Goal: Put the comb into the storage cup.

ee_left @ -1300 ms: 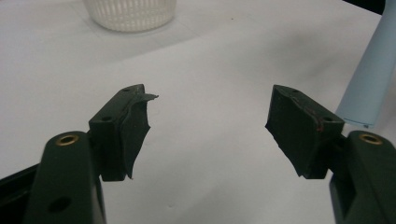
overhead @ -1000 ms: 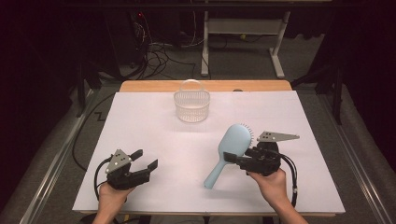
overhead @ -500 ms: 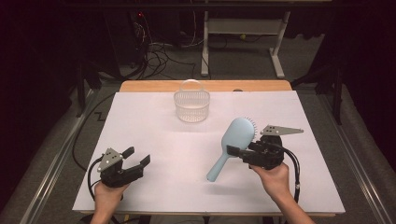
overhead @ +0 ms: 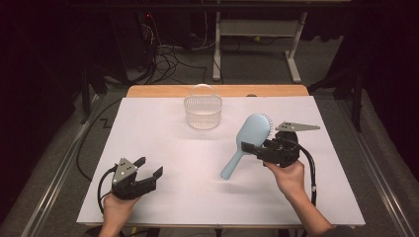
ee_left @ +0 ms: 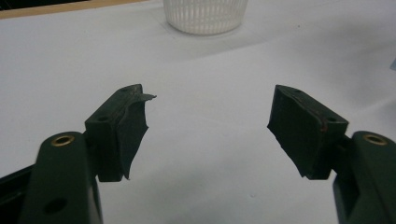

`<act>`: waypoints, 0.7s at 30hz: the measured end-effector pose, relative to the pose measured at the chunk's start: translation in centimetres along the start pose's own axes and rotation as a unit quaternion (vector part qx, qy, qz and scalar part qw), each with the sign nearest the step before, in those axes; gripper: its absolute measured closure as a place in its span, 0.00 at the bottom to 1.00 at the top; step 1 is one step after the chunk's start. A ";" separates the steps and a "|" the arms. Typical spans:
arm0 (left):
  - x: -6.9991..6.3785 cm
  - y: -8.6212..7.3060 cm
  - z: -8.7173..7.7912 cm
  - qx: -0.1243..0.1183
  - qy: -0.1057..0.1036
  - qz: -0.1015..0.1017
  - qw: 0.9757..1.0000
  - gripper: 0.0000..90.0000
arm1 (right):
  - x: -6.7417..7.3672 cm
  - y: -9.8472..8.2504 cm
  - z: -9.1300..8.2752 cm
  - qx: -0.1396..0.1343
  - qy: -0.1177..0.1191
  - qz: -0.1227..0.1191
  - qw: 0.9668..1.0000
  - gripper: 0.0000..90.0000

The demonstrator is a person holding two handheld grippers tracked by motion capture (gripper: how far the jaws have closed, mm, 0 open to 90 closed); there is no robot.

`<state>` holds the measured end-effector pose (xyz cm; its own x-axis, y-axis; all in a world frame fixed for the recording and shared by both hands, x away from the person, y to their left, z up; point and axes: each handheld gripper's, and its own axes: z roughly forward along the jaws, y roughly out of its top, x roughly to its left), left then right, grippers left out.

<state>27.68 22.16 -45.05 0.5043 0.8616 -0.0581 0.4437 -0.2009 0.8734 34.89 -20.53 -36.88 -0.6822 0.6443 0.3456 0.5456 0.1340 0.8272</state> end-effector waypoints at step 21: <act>0.0 -0.3 0.1 0.006 0.004 -0.005 1.000 0.33 | -0.9 3.6 1.4 0.000 -0.028 -0.009 1.000 0.63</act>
<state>27.63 22.13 -45.33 0.4934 0.8676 -0.0620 0.4568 -0.1978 0.8673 38.13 -19.58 -34.86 -0.6638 0.6829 0.3049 0.5333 0.1465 0.8331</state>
